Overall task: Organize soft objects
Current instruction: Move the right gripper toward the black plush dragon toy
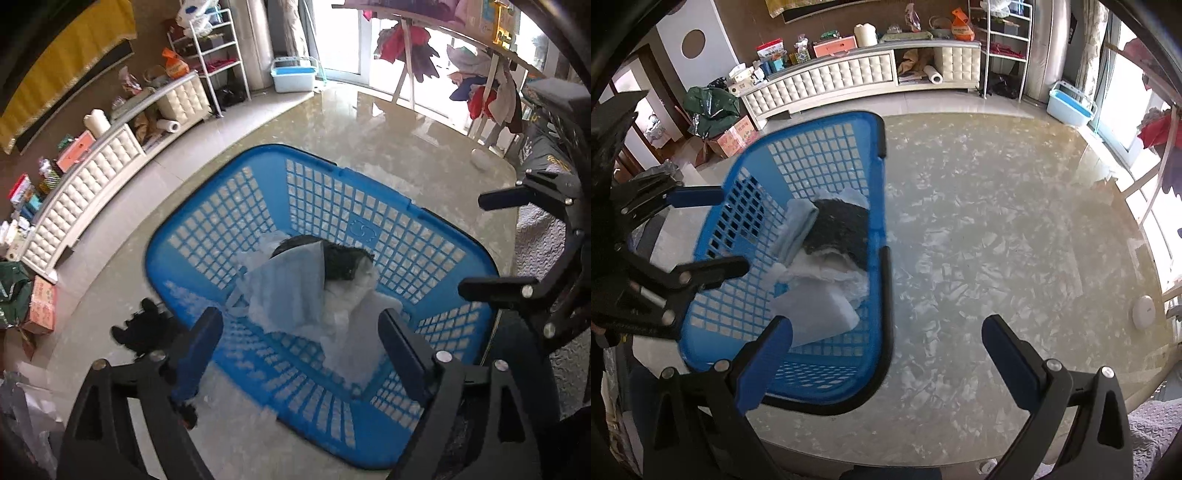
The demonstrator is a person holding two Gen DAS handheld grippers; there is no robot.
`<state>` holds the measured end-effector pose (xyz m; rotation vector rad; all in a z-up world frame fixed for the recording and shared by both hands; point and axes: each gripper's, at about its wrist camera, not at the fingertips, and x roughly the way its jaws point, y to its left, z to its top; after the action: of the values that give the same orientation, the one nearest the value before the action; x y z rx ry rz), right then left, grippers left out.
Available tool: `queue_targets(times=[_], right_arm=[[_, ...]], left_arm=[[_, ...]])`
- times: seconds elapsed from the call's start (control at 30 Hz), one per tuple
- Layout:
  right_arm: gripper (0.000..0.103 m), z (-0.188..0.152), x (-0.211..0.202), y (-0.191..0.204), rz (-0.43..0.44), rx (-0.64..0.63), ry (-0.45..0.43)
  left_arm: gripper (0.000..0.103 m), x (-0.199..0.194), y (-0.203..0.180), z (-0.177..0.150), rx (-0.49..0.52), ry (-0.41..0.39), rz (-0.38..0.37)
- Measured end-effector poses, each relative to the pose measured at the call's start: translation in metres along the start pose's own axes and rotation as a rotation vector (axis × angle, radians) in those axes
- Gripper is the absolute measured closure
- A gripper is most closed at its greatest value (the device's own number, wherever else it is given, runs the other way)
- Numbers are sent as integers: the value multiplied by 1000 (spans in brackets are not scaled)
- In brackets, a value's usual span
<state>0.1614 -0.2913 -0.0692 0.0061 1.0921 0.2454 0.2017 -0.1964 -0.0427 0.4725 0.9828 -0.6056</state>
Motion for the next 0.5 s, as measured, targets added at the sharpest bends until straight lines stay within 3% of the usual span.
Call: queue_targets(times=[0.1,0.27,0.5], right_arm=[[0,1,-10,11,-6,-13,-20],[0,-1,-25,32,-5,-37,-48],[0,-5,-32,63,1,-88,-62]], left_arm=[[14,-17,-2,-11,-10,-9,39],[14,-41,9,-31,-94,-15,20],[14,-72,29,-62,-196,-55,64]])
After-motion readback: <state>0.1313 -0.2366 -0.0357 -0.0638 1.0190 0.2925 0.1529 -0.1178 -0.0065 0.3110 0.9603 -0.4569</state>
